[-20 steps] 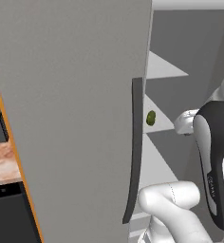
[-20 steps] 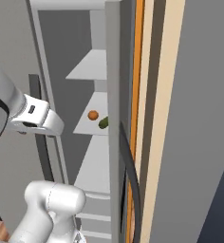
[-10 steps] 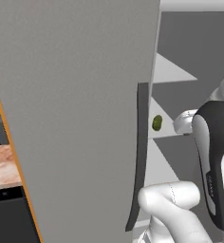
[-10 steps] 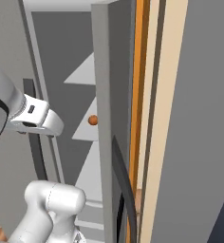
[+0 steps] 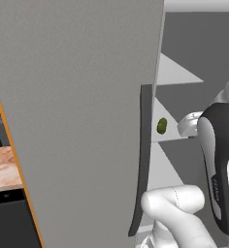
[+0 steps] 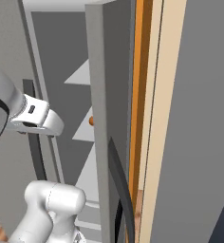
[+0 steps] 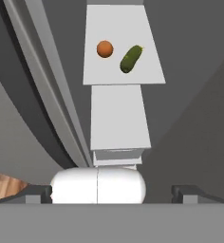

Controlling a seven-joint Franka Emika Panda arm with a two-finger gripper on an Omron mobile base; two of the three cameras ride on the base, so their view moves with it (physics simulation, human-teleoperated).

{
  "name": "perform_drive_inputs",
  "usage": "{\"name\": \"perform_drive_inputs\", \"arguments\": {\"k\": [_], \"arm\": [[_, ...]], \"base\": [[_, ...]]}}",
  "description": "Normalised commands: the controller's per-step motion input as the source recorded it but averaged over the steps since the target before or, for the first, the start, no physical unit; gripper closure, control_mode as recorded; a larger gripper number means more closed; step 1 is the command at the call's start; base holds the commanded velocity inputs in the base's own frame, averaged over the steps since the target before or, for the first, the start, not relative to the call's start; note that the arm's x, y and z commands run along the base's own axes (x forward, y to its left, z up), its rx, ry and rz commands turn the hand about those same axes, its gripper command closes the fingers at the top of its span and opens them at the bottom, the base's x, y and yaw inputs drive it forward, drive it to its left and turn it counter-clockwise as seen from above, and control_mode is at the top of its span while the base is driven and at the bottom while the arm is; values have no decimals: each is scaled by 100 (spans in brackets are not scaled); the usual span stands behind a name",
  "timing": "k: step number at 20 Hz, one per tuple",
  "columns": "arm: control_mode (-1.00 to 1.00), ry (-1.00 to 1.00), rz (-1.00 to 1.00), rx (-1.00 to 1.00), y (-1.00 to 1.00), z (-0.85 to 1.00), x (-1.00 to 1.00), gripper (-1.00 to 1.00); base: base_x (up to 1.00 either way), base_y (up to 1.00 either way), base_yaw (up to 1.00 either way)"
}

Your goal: Take the garlic, cucumber, and tangerine from the freezer and place them in the bowl on the counter.

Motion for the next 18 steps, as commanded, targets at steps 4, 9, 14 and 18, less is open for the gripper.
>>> {"name": "perform_drive_inputs", "arguments": {"k": [4, 9, 14, 18], "arm": [[-100, -1, 0, 0, -3, -3, 0, -100], [-100, -6, 0, 1, -23, -37, 0, -100], [-100, -17, 0, 0, -23, -68, 0, -100], [-100, -7, 0, 0, -8, -21, 30, -100]], "base": [[0, 0, 0], [0, 0, 0], [0, 0, 0], [0, 0, 0]]}}
